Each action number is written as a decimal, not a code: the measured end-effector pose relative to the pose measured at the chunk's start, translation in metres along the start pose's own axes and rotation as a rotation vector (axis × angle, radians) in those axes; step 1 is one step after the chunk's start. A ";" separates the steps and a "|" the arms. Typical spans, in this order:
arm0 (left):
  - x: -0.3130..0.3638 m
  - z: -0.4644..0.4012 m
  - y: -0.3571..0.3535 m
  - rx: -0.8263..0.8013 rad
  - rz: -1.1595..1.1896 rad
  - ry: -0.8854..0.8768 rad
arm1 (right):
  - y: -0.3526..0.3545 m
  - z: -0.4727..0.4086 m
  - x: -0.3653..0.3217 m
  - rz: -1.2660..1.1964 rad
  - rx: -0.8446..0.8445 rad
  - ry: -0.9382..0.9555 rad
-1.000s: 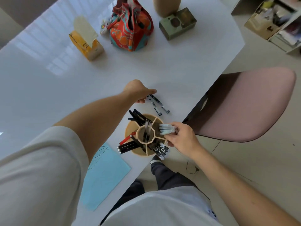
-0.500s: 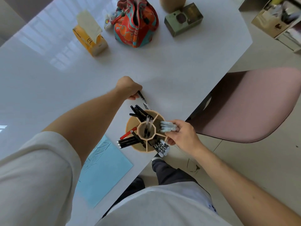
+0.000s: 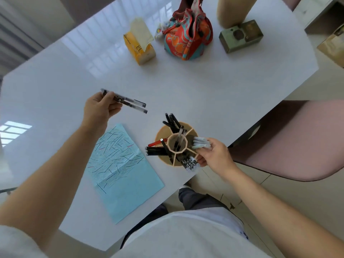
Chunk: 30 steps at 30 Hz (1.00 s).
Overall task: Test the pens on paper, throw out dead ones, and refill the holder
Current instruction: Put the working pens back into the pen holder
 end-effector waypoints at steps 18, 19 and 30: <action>-0.053 0.147 -0.022 -0.020 -0.051 -0.031 | -0.068 -0.021 -0.002 -0.045 -0.080 -0.035; -0.055 0.148 -0.024 -0.026 -0.066 -0.040 | -0.069 -0.022 -0.001 -0.040 -0.080 -0.035; -0.046 0.167 -0.029 0.045 -0.454 -0.251 | -0.081 -0.027 0.004 -0.063 -0.058 -0.050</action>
Point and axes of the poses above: each hand's wrist, its own z-axis away from the middle knuckle, its own y-axis out of the back of the hand, x = y × z, the point moved 9 cm from there along -z, towards the middle knuckle, and after that the axes turned 1 degree about -x, right-handed, at the moved point
